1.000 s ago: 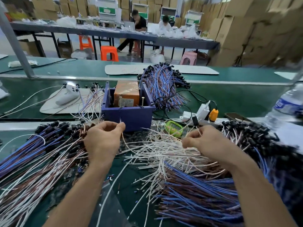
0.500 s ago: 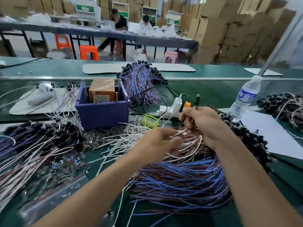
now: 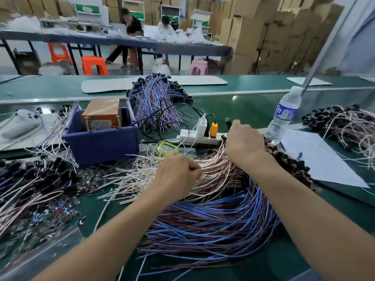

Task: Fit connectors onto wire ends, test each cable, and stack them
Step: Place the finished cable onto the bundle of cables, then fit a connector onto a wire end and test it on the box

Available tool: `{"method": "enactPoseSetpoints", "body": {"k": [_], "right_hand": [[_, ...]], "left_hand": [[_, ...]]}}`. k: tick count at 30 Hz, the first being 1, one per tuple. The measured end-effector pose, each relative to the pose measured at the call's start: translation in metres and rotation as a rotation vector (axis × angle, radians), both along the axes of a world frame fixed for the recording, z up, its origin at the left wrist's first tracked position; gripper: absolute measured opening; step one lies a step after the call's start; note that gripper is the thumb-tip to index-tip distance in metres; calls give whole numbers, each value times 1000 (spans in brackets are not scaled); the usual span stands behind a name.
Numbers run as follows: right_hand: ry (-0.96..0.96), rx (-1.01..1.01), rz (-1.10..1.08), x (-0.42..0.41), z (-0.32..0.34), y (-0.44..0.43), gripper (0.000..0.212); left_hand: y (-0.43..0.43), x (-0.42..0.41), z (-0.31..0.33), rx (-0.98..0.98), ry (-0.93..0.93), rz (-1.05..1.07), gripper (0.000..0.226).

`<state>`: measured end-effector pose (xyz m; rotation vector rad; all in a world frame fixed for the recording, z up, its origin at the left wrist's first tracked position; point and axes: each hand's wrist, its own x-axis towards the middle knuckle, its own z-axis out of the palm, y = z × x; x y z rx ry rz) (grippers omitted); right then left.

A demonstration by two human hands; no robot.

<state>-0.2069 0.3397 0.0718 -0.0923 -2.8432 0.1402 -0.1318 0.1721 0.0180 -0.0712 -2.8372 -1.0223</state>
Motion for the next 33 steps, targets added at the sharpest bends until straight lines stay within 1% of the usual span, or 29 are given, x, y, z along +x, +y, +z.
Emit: {"method": "enactPoseSetpoints", "body": {"k": [1, 2, 3, 4, 6, 7, 8, 9, 10, 11, 12, 13, 14, 16, 19, 23, 25, 28, 29, 30, 32, 33], "right_hand": [[12, 87, 7, -3, -2, 1, 54], [18, 150, 14, -4, -3, 3, 70], [23, 172, 13, -6, -2, 5, 77], [30, 167, 1, -7, 0, 8, 74], [87, 222, 20, -8, 3, 12, 49], [125, 268, 79, -9, 2, 14, 38], [128, 288, 168, -10, 0, 13, 34], [80, 244, 286, -11, -1, 12, 39], [-43, 154, 397, -12, 0, 9, 49], [-209, 72, 477, -13, 1, 7, 59], [-355, 38, 532, -15, 0, 5, 65], [-452, 63, 568, -17, 0, 4, 66], [-497, 135, 587, -20, -1, 4, 65], [-519, 267, 588, -27, -3, 7, 65], [-412, 443, 566, -34, 2, 11, 56], [-242, 472, 525, -40, 9, 15, 35], [-158, 491, 536, -38, 8, 16, 27], [-12, 454, 574, -35, 9, 23, 29], [44, 438, 569, -35, 10, 26, 28], [77, 438, 554, -34, 9, 28, 26], [57, 461, 505, -31, 5, 28, 23], [22, 469, 478, -28, 1, 26, 23]], "left_hand": [[4, 0, -2, -22, 24, 43, 13], [6, -1, -2, -25, 23, 67, 19], [5, -3, -4, -2, 5, 70, 26], [2, -5, -5, 33, -14, 57, 33], [-4, -8, -8, 64, -23, -4, 49], [-6, -9, -9, 43, -13, -39, 59], [-6, -10, -11, 0, -2, -71, 69], [-4, -11, -13, -55, 6, -99, 79], [-1, -12, -14, -121, 6, -125, 87], [2, -13, -16, -201, 5, -155, 93], [5, -15, -18, -291, 0, -188, 98], [7, -17, -21, -372, -6, -222, 102], [8, -18, -23, -428, -13, -250, 105], [7, -19, -27, -473, -19, -292, 107], [1, -20, -28, -464, 1, -320, 95], [-7, -19, -27, -336, 16, -284, 77], [-9, -17, -30, -298, 19, -274, 76], [-9, -15, -33, -224, 81, -184, 86], [-9, -14, -34, -275, 138, -141, 90], [-9, -14, -33, -372, 207, -105, 93], [-9, -13, -32, -548, 331, -74, 98], [-8, -14, -31, -586, 368, -73, 100]]}}
